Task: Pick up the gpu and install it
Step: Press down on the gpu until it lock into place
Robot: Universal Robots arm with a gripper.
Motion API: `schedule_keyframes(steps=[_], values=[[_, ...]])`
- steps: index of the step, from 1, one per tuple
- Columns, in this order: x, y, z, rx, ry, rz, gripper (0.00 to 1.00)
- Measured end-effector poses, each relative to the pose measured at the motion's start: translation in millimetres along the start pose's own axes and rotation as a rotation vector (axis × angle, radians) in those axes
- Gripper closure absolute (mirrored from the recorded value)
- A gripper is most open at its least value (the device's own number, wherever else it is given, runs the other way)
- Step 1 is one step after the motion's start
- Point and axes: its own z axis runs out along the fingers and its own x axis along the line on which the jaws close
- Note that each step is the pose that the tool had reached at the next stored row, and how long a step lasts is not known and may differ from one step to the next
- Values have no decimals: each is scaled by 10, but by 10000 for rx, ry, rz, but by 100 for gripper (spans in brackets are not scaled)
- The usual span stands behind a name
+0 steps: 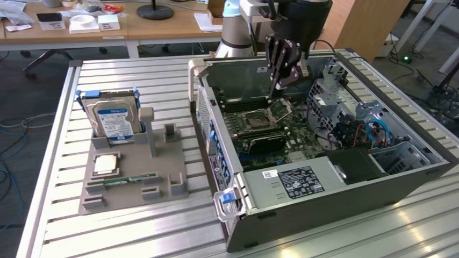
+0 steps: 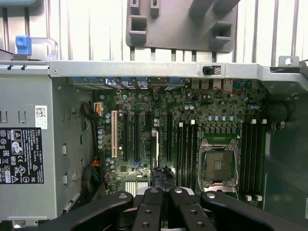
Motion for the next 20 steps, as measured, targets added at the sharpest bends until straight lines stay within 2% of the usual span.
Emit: schedule_keyframes(steps=[2,4,6,7,8,20], values=[[1,0,17,0,-28,-1,89],[1,0,36,-2,-84,0,89],[2,0,52,-3,-166,1,89],[2,0,58,-4,-227,1,89],[1,1,60,-3,-248,2,89],[2,1,60,-4,-250,3,89]])
